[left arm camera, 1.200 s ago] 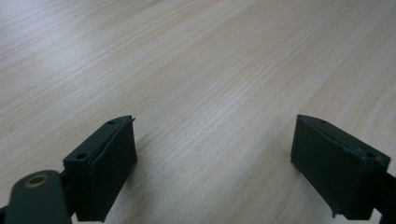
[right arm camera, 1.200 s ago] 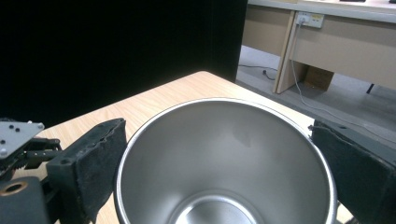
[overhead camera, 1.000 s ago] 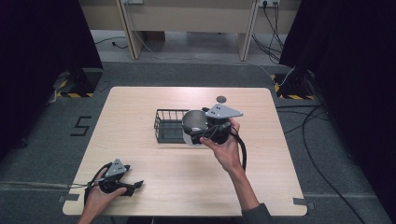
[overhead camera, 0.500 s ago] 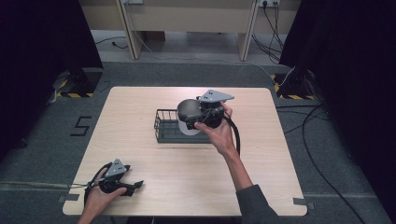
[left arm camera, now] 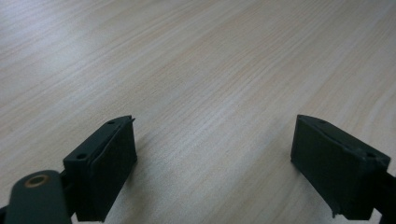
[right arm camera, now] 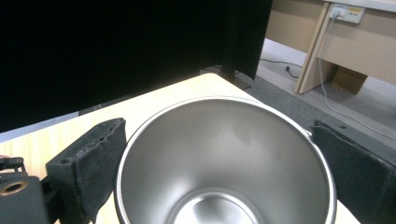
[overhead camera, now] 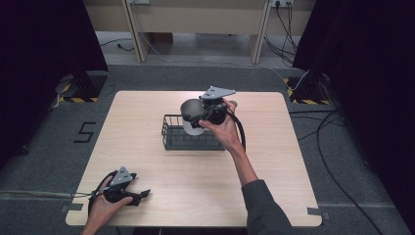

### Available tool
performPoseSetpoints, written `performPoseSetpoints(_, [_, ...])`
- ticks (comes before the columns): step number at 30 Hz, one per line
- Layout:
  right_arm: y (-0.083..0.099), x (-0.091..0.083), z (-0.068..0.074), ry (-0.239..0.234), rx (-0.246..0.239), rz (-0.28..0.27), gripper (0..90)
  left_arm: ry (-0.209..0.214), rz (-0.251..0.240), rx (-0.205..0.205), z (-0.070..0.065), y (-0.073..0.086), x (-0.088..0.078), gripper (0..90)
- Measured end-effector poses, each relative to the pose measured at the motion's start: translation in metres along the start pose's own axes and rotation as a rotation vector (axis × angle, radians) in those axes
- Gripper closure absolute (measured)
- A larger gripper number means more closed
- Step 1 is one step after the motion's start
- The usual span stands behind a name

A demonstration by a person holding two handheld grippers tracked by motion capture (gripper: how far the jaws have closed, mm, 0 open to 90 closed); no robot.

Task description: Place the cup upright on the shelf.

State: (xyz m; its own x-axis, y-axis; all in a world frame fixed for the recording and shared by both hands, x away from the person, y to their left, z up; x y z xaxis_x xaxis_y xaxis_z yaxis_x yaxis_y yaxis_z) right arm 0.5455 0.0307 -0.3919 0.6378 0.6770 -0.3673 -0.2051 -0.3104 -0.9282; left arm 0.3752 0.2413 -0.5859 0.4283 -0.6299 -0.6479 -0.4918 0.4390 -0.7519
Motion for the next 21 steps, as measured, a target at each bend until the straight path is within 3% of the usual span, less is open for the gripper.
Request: performPoseSetpoints(21, [0.011,0.029,-0.012,-0.068,-0.002,0.03,6.2,0.0,-0.001,0.001,0.0,0.0,0.0,13.2])
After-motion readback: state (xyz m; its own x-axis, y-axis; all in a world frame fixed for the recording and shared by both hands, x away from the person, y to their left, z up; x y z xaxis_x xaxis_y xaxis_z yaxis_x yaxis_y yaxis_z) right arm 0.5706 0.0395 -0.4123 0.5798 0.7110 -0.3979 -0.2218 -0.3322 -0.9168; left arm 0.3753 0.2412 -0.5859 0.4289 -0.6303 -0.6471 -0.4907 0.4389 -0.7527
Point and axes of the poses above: each handheld gripper's, and its own axes: x roughly forward along the jaws, y roughly out of its underside, z roughly to its left, the point moved 9 cm from there along x, roughly forward along the jaws, and after that the axes turned 9 degrees about y, right-handed, at the moved point
